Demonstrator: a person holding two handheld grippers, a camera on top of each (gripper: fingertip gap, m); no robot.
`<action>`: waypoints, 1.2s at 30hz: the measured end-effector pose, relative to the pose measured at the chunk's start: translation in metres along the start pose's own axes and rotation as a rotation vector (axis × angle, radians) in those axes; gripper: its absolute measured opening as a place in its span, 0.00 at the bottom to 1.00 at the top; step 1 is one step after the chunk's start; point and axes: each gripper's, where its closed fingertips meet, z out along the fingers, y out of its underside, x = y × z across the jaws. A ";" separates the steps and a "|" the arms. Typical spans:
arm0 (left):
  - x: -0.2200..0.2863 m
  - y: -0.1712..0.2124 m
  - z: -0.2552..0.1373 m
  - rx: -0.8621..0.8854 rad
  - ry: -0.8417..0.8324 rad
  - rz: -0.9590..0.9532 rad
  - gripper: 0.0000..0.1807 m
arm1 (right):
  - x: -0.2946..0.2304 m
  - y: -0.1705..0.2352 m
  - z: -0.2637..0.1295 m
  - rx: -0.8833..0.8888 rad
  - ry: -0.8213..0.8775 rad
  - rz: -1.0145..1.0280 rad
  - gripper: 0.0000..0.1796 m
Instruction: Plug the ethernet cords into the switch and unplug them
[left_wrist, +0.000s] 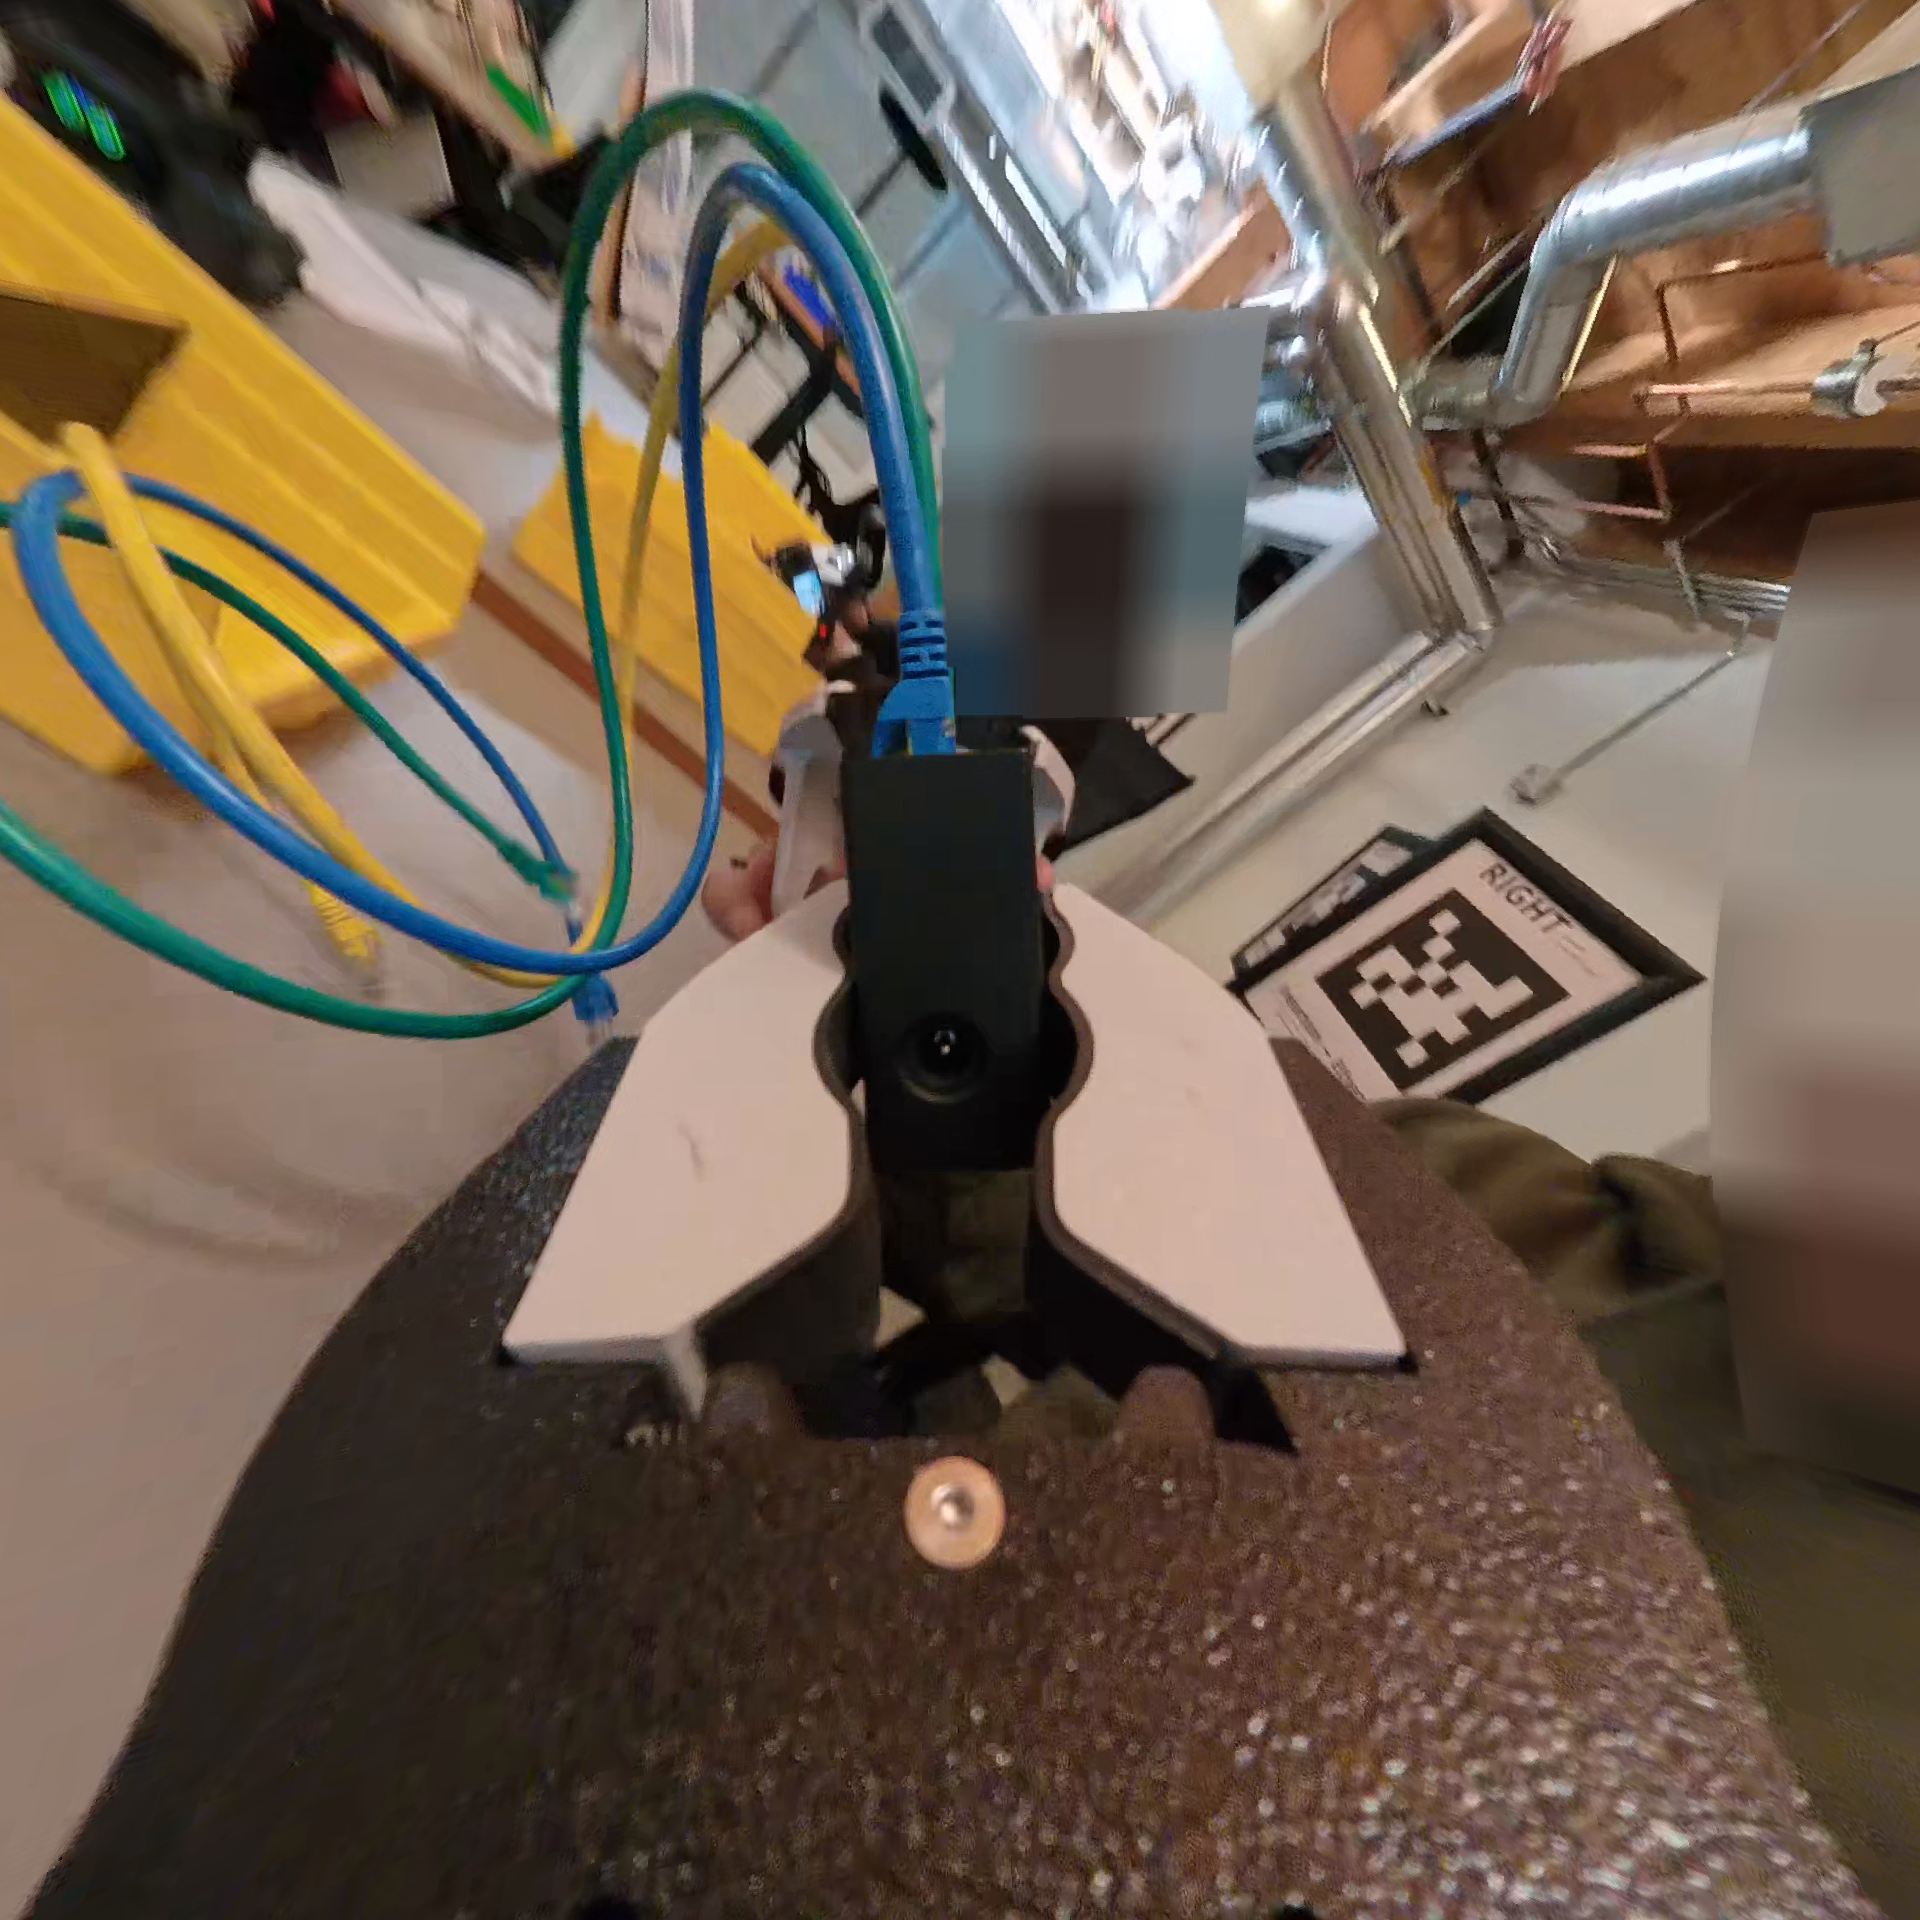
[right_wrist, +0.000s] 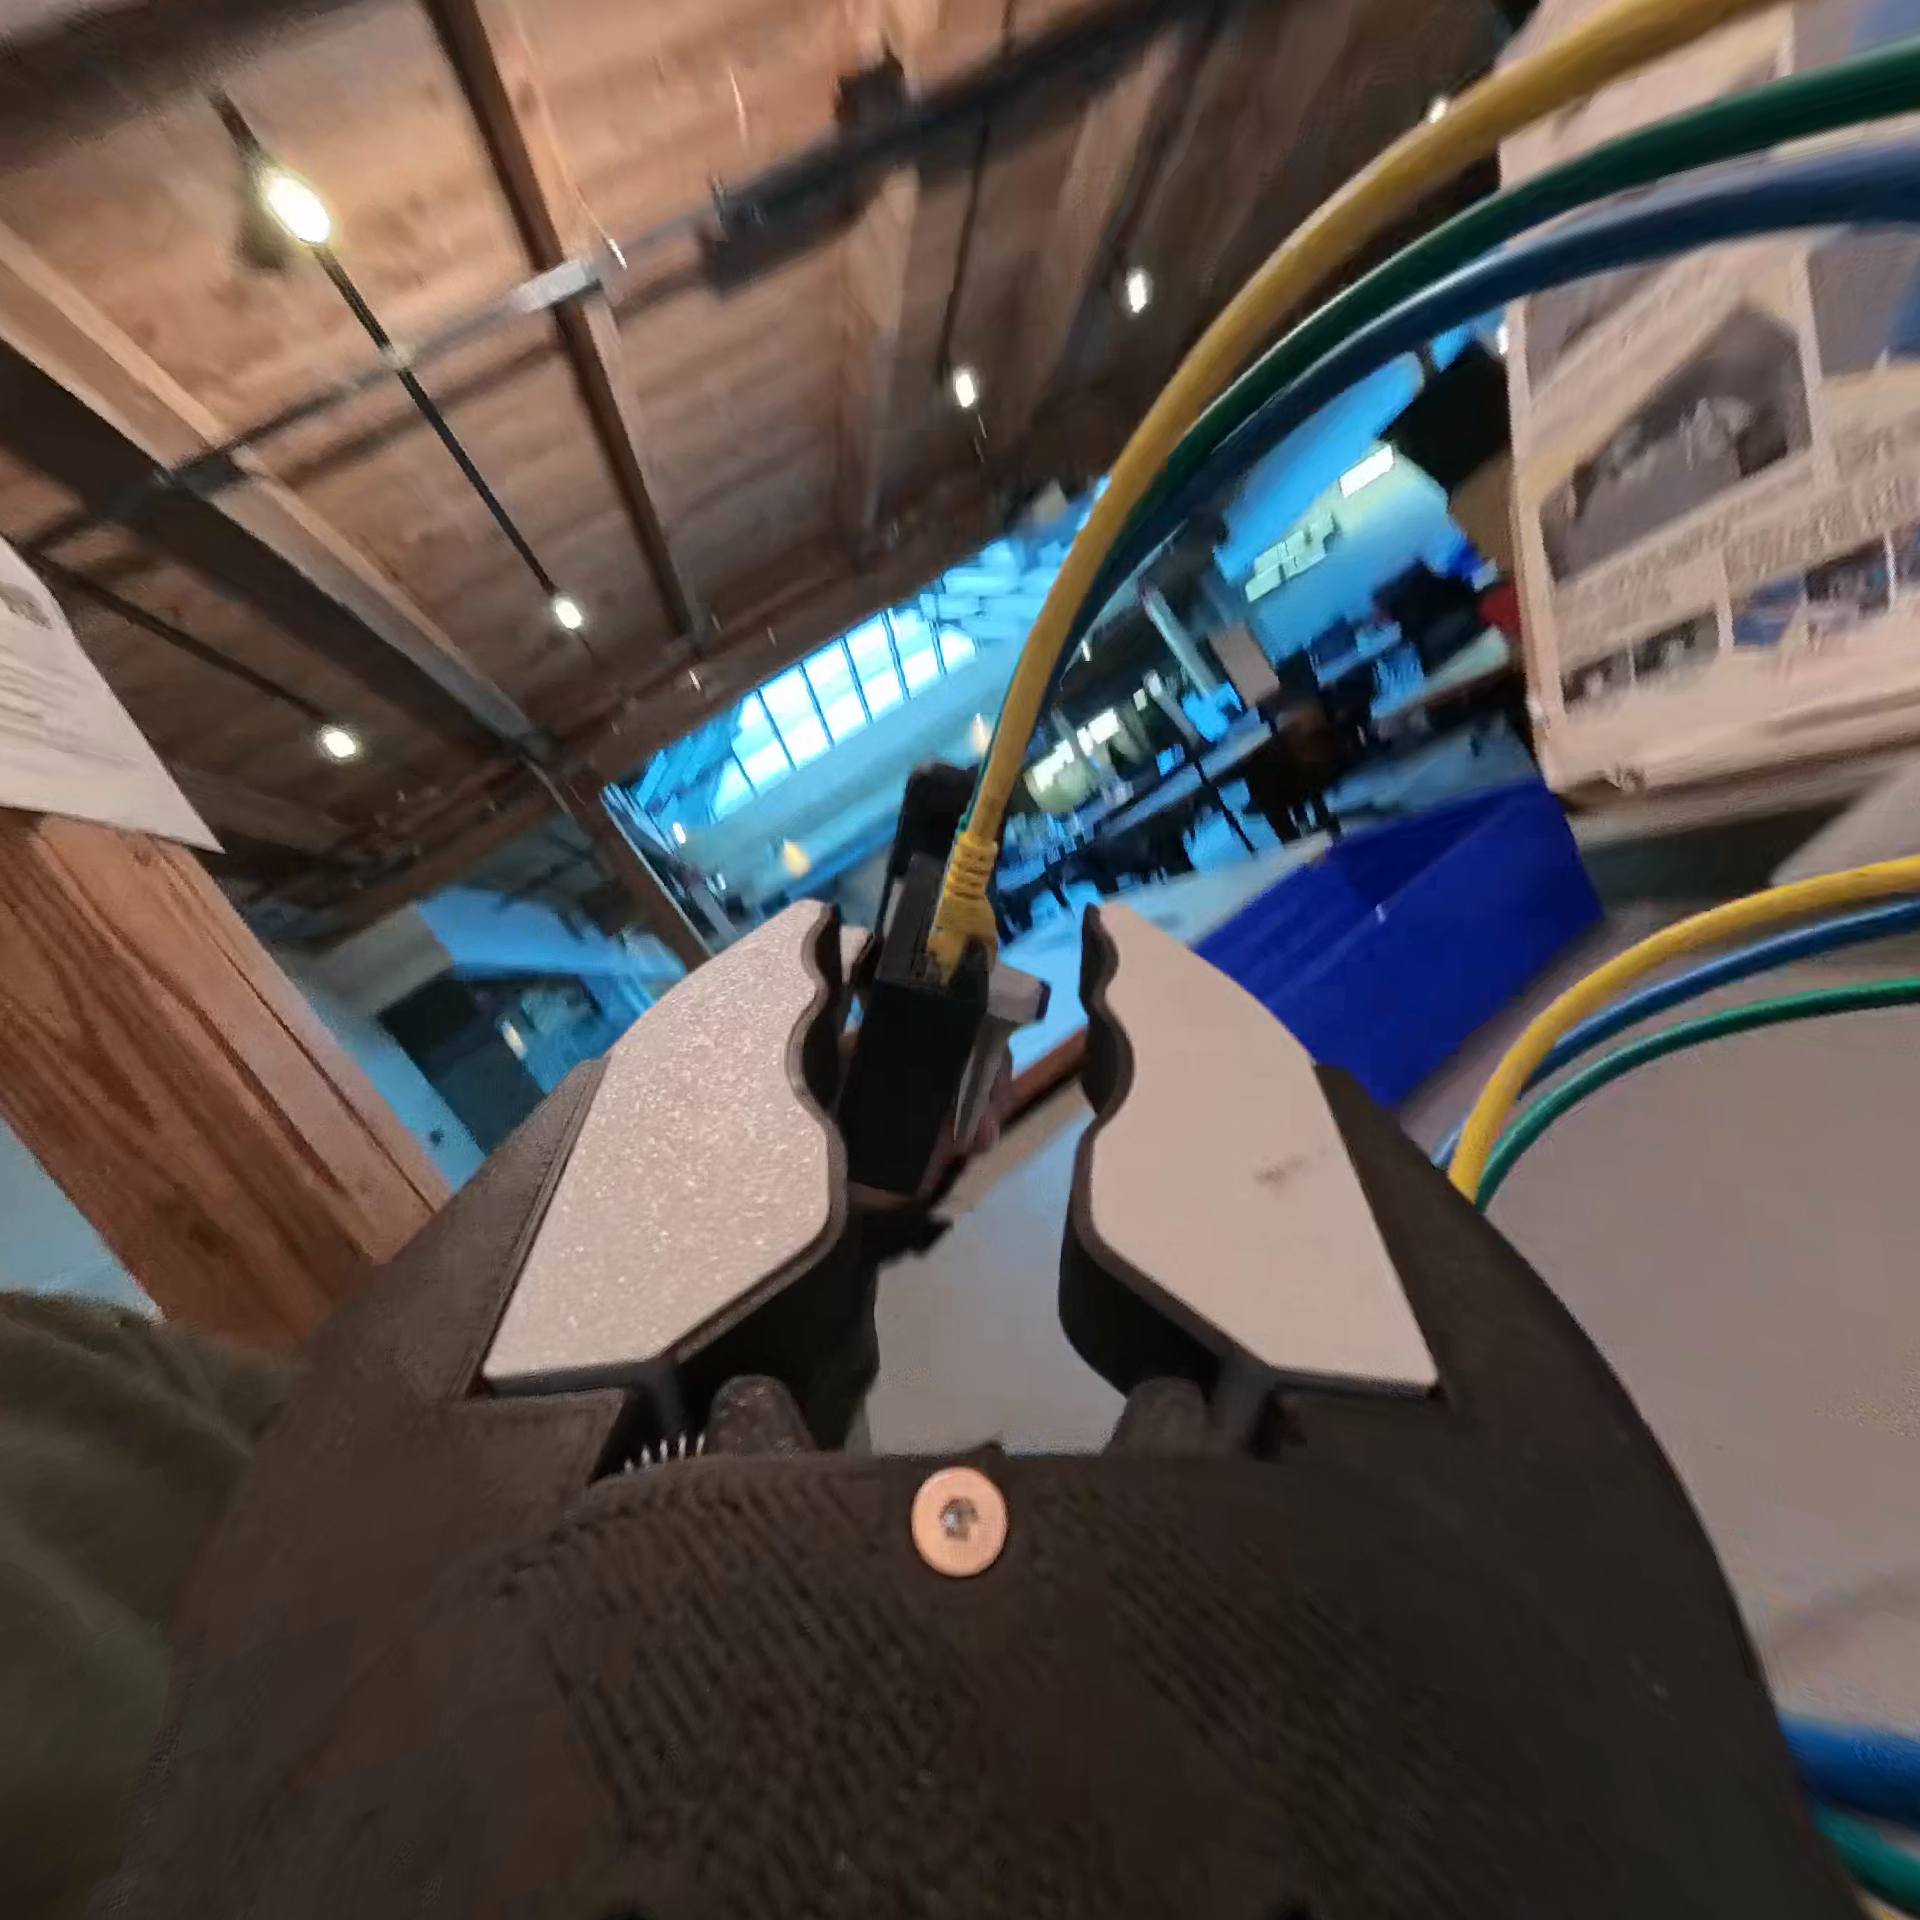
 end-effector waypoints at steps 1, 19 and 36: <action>-0.007 0.004 -0.002 -0.040 0.004 -0.020 0.16 | 0.007 0.007 -0.001 -0.061 0.032 -0.008 0.24; -0.060 0.017 -0.030 -0.086 0.022 -0.083 0.16 | 0.048 0.074 0.026 -0.088 0.099 0.076 0.07; -0.089 0.036 -0.025 0.407 -0.106 -0.225 0.15 | 0.074 0.076 0.008 0.299 0.402 0.084 0.06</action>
